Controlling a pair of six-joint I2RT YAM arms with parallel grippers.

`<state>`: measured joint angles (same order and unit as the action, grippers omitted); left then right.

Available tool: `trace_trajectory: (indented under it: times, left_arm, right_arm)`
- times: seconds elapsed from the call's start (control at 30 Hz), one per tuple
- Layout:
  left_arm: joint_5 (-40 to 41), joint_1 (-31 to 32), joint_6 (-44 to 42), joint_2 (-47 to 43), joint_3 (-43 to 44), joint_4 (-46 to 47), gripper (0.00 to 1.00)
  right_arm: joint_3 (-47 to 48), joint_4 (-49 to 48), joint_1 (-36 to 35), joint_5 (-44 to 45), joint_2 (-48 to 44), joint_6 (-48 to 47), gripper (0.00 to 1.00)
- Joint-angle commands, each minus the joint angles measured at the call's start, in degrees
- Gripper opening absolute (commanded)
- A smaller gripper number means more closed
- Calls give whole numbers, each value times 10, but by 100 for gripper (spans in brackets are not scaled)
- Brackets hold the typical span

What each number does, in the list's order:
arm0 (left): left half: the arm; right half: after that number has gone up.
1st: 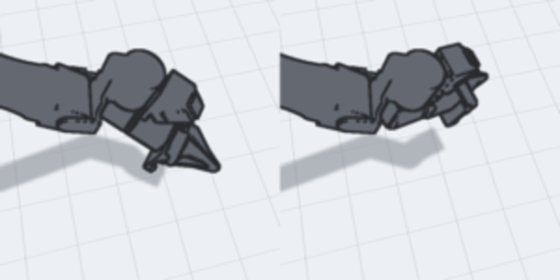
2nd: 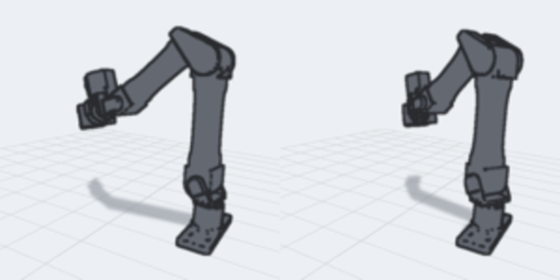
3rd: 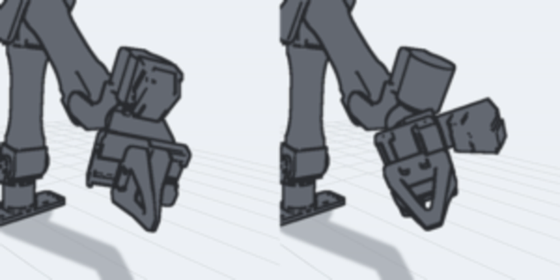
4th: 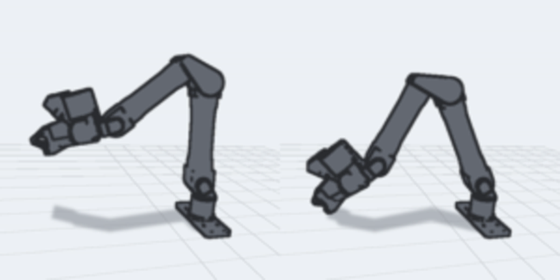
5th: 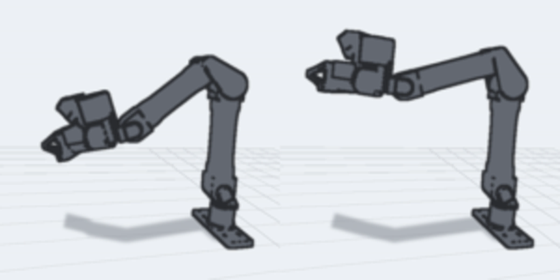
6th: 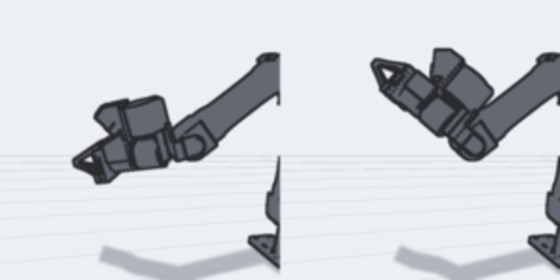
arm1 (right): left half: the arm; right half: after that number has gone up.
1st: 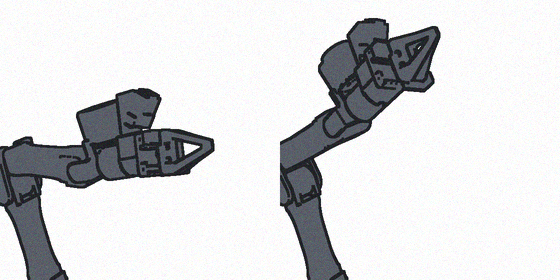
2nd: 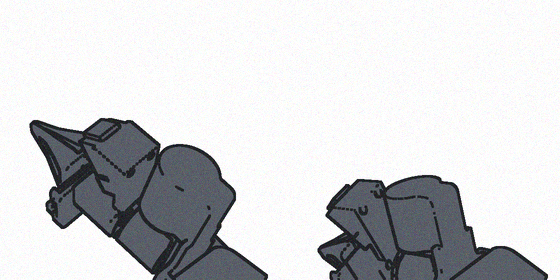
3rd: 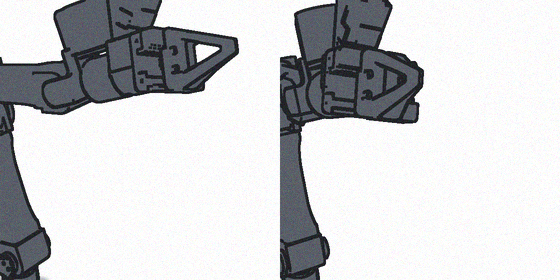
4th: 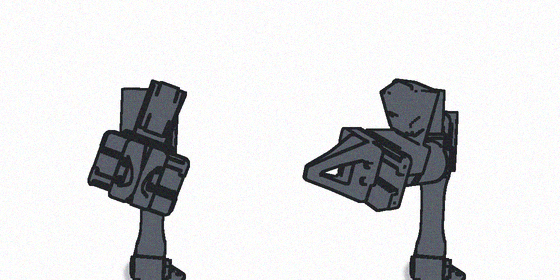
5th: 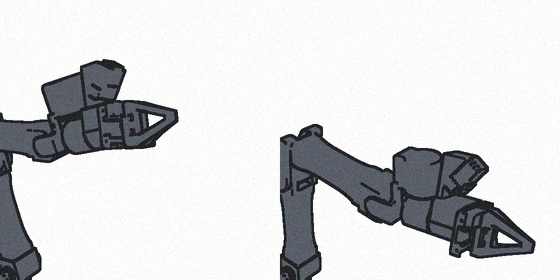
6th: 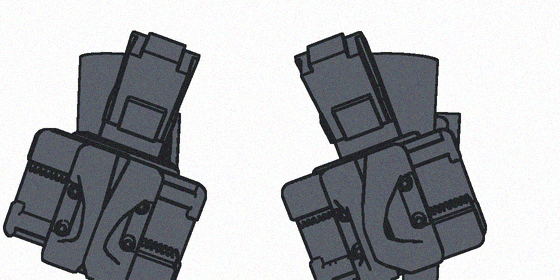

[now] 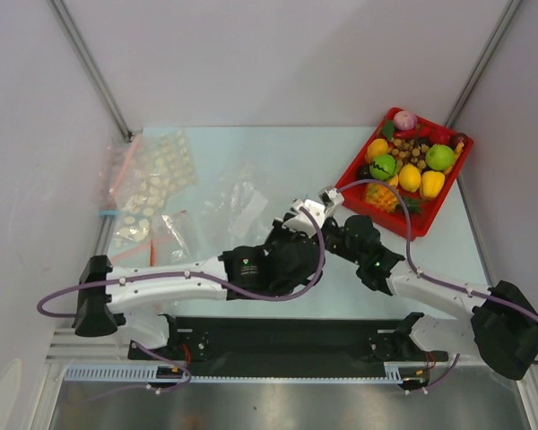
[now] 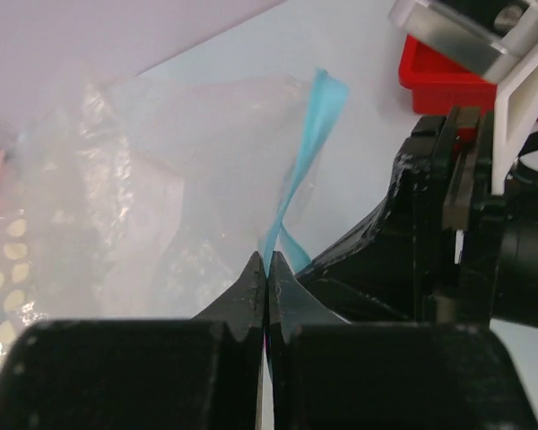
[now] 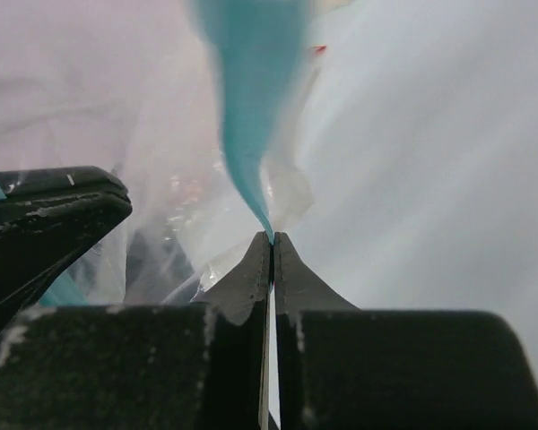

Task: Place the food in the zip-top bag and seal the zipper
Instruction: Open the zipper of the food storage bag.

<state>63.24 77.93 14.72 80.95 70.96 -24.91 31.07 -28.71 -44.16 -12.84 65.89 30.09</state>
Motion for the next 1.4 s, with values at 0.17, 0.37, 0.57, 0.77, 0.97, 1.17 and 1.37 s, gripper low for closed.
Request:
trace_trajectory:
  times: [0.17, 0.37, 0.57, 0.77, 0.97, 1.17, 1.37]
  left_arm:
    - [-80, -58, 10, 91, 56, -67, 0]
    - [-184, -136, 8, 102, 27, -26, 0]
    - [-183, -147, 21, 115, 30, -30, 0]
    - [-178, -168, 24, 92, 15, -26, 1]
    - [-187, -172, 31, 60, -3, -14, 1]
    - [-235, -172, 30, 38, -20, 12, 0]
    - [-254, -194, 36, 57, -38, 51, 0]
  right_arm:
    - [8, 7, 34, 10, 20, 27, 0]
    - [26, 113, 84, 88, 38, 46, 0]
    - [60, 165, 96, 78, 90, 41, 2]
    - [66, 188, 96, 98, 87, 33, 9]
    - [65, 212, 96, 148, 62, 23, 41]
    - [65, 223, 97, 162, 50, 17, 52]
    - [60, 212, 97, 143, 28, 10, 85]
